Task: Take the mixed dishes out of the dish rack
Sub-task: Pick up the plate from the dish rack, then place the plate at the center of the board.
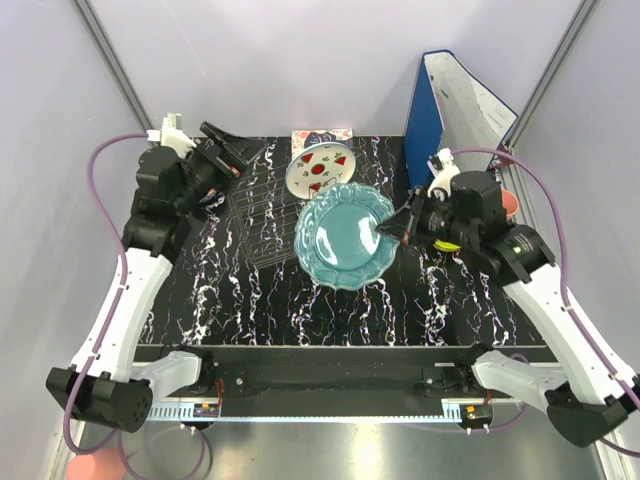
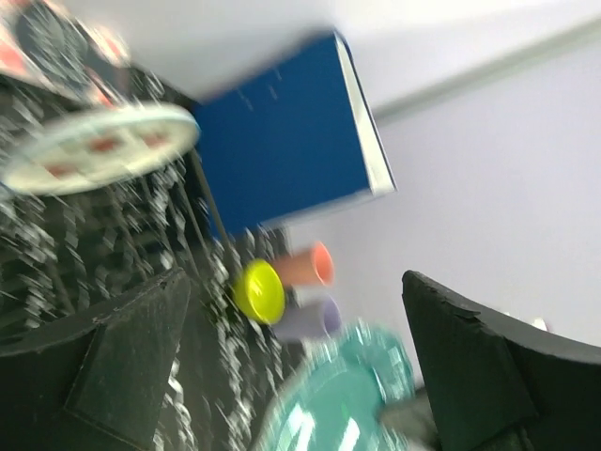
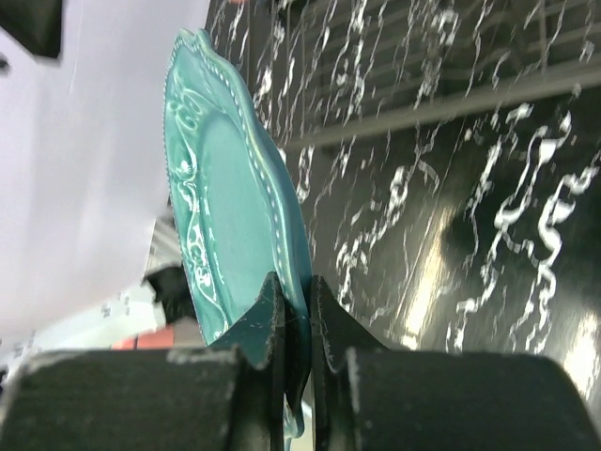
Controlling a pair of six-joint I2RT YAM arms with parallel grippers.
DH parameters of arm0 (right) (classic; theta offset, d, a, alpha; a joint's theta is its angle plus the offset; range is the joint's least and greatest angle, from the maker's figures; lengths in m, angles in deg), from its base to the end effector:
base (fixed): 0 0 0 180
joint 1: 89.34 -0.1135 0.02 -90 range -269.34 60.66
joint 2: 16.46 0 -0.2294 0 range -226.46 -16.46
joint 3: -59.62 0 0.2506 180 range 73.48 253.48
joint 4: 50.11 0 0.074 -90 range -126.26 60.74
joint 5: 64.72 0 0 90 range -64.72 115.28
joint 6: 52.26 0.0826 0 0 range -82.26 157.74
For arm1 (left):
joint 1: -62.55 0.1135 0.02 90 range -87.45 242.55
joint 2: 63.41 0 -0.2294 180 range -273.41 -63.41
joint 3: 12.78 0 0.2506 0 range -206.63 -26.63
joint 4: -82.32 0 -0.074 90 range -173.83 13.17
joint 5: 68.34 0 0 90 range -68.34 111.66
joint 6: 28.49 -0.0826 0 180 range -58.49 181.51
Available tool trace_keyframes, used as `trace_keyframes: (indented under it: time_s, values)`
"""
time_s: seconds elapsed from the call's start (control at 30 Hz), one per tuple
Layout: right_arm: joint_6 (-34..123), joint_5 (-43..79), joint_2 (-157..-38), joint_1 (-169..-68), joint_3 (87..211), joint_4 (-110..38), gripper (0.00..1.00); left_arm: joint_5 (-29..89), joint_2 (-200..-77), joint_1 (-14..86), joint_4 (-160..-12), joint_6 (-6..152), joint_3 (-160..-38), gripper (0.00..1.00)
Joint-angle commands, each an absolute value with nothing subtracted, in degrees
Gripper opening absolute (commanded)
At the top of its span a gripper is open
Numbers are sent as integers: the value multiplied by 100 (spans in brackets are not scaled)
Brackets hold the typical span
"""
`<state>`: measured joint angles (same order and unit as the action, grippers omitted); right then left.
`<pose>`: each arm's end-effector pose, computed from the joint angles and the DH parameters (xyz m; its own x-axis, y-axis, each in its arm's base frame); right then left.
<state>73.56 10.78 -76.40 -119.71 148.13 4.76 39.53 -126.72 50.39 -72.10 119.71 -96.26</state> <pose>0.2166 0.1509 0.3637 -0.7098 0.2408 -0.6620 -0.3302 0.7164 0.6146 0.2920 -0.0888 0.3905 -0.4728 -0.7256 -0.5000 0.1847 0.4732 -0.8614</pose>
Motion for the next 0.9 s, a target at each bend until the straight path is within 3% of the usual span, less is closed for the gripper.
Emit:
trace_keyframes:
  time_s: [0.0,0.2,0.43,0.87]
  values:
    - [7518,26,-7183,-12019,14758,435,0,3195,-12511,5104,-6546,11407,-9959,99]
    - [8054,-916,-6955,-12019,13528,76,0,3730,-12529,5121,-6870,11802,-9572,99]
    - [8660,-944,-6840,-12019,11947,-1503,0,4004,-12046,4973,-7275,11689,-8983,99]
    - [8301,-689,-8983,-12011,11347,-3309,0,3854,-11474,4331,-6775,11258,-8614,99]
